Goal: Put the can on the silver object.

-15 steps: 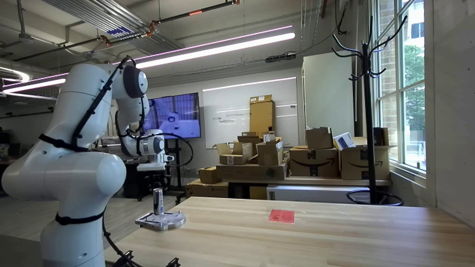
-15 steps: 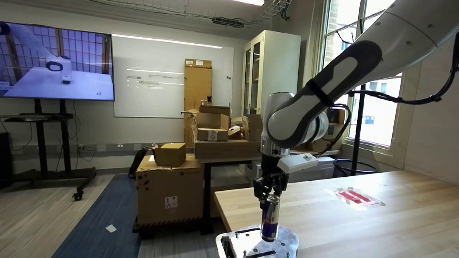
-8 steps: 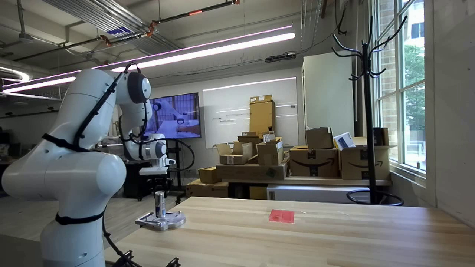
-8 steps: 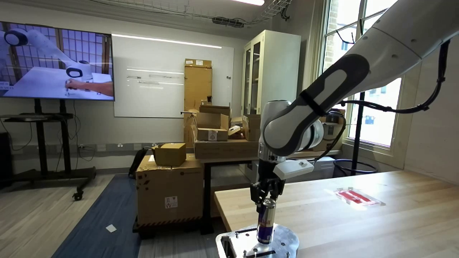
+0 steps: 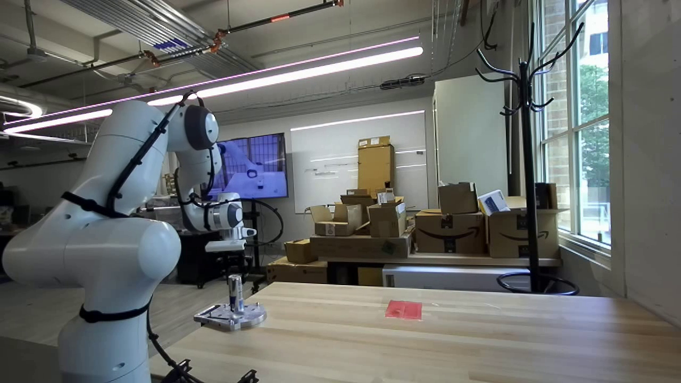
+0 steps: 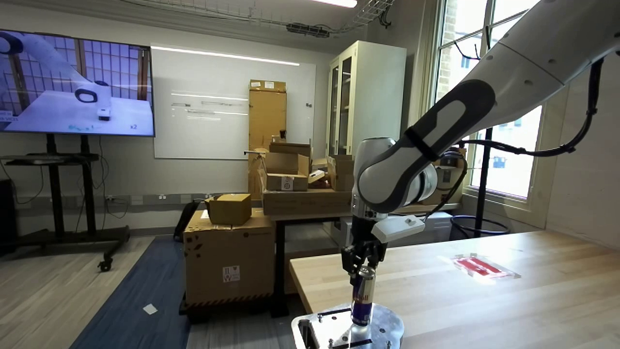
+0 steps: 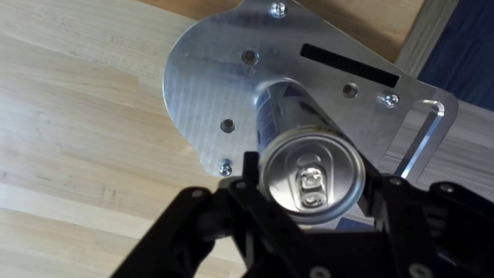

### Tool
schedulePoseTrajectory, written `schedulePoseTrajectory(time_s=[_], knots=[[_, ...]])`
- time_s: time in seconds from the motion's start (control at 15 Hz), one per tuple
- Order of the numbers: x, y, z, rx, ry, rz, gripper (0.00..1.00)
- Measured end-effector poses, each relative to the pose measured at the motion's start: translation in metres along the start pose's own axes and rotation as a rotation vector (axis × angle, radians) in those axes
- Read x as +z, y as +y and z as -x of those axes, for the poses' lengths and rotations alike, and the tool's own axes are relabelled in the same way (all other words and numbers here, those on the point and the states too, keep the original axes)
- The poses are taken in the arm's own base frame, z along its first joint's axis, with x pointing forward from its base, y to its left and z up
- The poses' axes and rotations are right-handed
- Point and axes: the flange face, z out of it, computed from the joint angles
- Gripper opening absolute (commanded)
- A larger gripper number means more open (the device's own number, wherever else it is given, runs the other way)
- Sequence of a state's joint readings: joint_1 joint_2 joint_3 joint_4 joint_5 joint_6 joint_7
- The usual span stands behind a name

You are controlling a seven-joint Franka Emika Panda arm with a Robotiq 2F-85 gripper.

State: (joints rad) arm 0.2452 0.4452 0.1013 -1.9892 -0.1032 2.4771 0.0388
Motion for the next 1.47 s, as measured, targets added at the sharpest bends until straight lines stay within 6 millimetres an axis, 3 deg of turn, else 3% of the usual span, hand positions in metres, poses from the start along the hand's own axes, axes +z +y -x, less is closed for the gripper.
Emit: schedulePoseTrajectory(time_s=[0.6, 0.67, 0.73, 0.87, 1.27, 1.47], knots=[[0.011, 0.003, -0.002, -0.002, -0.011, 0.005, 0.33], [0.011, 0.003, -0.002, -0.002, -0.011, 0.005, 0.72], [0.011, 0.003, -0.002, -0.002, -0.011, 0.005, 0.85], [0.011, 0.003, -0.003, -0.003, -0.011, 0.005, 0.98], [0.008, 0.003, -0.005, -0.002, -0.005, 0.005, 1.00], [-0.004, 0.004, -0.008, 0.000, 0.011, 0.007, 1.00]])
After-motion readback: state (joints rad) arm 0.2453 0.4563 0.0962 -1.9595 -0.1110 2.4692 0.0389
